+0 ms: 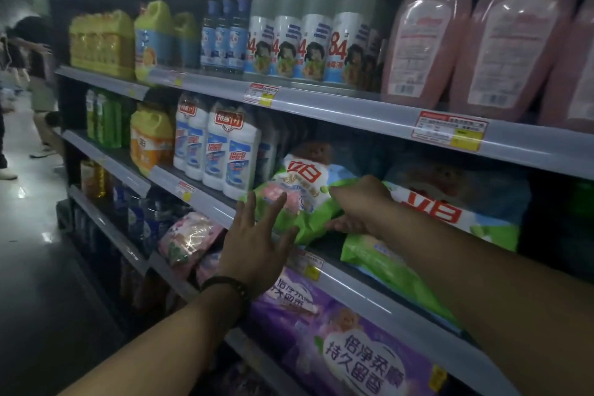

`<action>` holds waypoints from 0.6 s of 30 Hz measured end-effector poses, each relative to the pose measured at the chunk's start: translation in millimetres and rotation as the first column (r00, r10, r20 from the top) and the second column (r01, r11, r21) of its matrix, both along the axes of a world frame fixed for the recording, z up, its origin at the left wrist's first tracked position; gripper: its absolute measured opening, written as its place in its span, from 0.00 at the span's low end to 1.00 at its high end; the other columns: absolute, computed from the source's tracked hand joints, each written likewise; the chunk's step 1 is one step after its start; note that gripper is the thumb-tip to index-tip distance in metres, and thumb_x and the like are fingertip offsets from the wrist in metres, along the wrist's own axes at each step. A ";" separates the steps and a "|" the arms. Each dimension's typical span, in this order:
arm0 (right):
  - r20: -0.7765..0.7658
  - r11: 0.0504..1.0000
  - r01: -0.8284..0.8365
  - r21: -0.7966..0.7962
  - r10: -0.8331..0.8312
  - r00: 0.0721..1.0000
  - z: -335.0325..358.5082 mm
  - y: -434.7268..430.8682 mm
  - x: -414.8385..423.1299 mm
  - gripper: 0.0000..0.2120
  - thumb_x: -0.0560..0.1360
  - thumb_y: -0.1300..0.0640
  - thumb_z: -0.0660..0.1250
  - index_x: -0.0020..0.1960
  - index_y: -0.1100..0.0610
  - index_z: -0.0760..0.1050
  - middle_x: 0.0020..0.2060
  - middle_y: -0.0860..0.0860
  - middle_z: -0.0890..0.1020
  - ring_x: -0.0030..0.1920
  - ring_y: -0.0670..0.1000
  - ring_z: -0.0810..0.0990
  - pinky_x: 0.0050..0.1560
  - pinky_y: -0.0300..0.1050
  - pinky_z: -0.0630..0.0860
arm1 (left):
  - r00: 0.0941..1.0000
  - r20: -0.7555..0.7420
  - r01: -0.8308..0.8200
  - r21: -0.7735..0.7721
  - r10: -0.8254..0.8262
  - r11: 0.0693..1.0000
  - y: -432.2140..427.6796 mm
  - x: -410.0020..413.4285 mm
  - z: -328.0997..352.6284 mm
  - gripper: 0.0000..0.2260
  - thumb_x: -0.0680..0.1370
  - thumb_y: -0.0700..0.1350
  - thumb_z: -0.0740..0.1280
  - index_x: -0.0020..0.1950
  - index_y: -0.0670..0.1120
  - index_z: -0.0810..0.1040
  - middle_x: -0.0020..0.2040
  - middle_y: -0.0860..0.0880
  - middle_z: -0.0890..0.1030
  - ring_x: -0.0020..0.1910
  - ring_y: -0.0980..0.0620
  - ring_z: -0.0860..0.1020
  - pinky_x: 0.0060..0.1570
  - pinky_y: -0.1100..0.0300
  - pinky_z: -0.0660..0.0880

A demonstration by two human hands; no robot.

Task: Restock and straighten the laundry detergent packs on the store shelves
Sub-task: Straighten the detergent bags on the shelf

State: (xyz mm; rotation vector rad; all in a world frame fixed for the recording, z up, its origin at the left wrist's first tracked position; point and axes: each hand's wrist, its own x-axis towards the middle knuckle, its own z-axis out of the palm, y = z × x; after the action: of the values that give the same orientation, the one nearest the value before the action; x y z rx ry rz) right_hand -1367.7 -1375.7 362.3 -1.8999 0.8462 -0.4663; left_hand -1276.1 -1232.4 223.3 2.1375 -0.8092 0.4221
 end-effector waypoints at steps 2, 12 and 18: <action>0.072 0.990 -0.015 0.141 0.005 0.997 -2.1 -6.1 17.8 0.13 0.82 0.57 0.71 0.59 0.59 0.68 0.44 0.61 0.80 0.32 0.64 0.86 0.21 0.46 0.80 | 0.997 -0.046 0.067 0.047 -0.065 0.997 -4.4 8.2 -7.6 0.30 0.81 0.69 0.56 0.82 0.68 0.54 0.87 0.46 0.47 0.85 0.43 0.43 0.82 0.44 0.52; 0.093 0.973 0.159 -0.166 -0.145 0.985 -5.8 -23.8 45.2 0.13 0.76 0.69 0.73 0.59 0.65 0.78 0.54 0.62 0.84 0.37 0.63 0.88 0.30 0.51 0.85 | 0.998 -0.044 0.050 0.230 -0.041 0.972 -28.6 19.4 8.3 0.30 0.83 0.68 0.47 0.82 0.68 0.36 0.86 0.39 0.43 0.84 0.36 0.43 0.81 0.35 0.45; 0.099 0.847 0.183 -0.499 -0.154 0.983 -12.5 -33.6 28.2 0.17 0.74 0.59 0.79 0.59 0.63 0.79 0.56 0.60 0.85 0.56 0.62 0.85 0.56 0.55 0.84 | 1.000 0.005 -0.022 0.397 0.022 0.918 -64.6 20.3 24.6 0.38 0.83 0.67 0.53 0.83 0.58 0.31 0.84 0.33 0.50 0.83 0.33 0.55 0.80 0.33 0.45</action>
State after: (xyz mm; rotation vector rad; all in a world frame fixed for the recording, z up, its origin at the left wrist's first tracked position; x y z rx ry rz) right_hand -1339.6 -1409.3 349.7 -2.2847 0.9209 -0.9215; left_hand -1255.8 -1297.0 247.9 2.5228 -0.9345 0.2857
